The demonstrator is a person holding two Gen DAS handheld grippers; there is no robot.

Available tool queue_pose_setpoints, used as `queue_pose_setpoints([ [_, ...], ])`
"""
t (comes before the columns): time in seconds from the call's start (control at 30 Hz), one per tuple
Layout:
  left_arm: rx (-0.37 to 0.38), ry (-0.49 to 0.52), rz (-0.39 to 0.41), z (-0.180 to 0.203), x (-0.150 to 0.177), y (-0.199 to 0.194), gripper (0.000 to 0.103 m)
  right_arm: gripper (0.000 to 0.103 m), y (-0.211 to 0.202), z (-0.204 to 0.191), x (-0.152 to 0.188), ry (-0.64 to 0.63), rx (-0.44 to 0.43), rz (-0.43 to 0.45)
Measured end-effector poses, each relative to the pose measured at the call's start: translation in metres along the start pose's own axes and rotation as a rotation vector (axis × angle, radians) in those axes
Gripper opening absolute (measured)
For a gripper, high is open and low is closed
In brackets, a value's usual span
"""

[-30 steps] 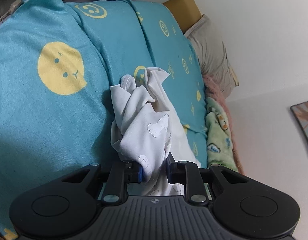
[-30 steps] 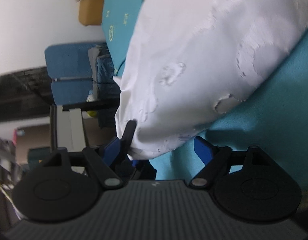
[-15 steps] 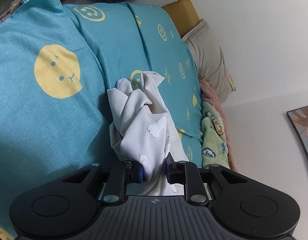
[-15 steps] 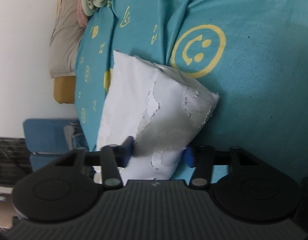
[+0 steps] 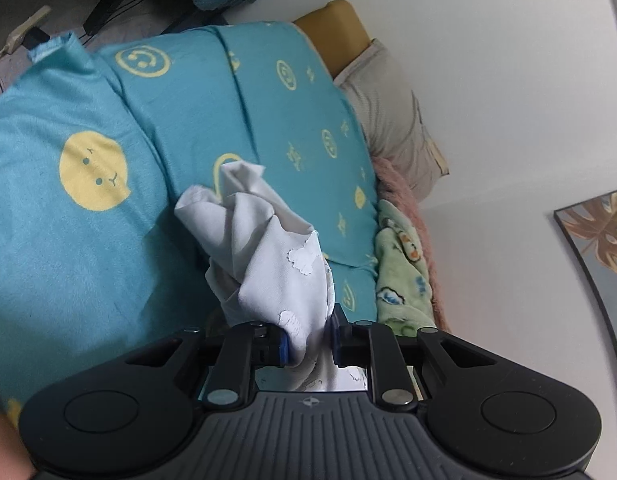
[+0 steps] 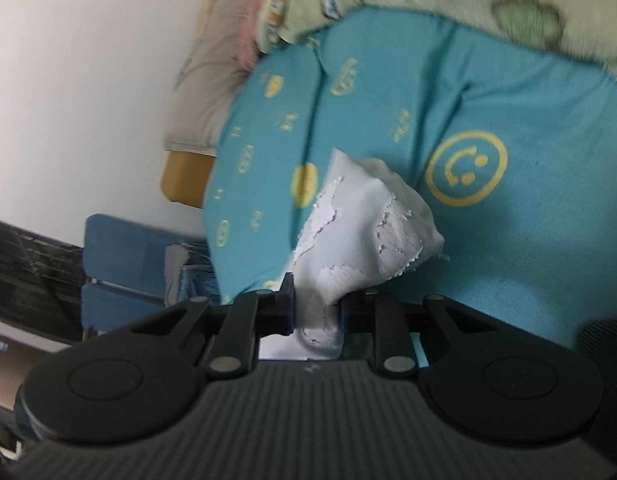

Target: Fold clothes

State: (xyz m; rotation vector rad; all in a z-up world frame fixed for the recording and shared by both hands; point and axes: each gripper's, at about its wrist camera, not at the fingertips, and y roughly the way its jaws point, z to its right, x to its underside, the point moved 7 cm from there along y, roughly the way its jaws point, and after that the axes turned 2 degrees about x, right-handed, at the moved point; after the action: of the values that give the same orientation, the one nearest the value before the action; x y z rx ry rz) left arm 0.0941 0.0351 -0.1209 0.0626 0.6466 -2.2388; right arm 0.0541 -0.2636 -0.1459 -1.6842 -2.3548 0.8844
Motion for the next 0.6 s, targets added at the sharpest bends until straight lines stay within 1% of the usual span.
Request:
queue_pose_setpoints([
  [0.17,-0.01,0.005,-0.049,0.037,0.024,-0.039,0.02,0.023,-0.066,-0.002,-0.005,0.001,-0.024,0.014],
  [0.27,-0.012,0.033,-0.076,0.062,0.041,-0.051,0.02,0.023,-0.096,-0.002,-0.015,0.021,-0.037,0.032],
  [0.37,-0.005,0.078,-0.093,0.089,0.061,-0.052,0.02,0.023,-0.121,-0.001,-0.031,0.025,-0.048,0.061],
  [0.47,-0.002,0.129,-0.114,0.115,0.078,-0.034,0.02,0.023,-0.134,0.005,-0.058,0.023,-0.048,0.097],
  [0.53,-0.005,0.148,-0.133,0.132,0.088,-0.012,0.02,0.023,-0.139,0.009,-0.078,0.023,-0.044,0.118],
  [0.6,-0.005,0.161,-0.153,0.149,0.097,0.014,0.02,0.023,-0.138,0.013,-0.107,0.029,-0.032,0.135],
])
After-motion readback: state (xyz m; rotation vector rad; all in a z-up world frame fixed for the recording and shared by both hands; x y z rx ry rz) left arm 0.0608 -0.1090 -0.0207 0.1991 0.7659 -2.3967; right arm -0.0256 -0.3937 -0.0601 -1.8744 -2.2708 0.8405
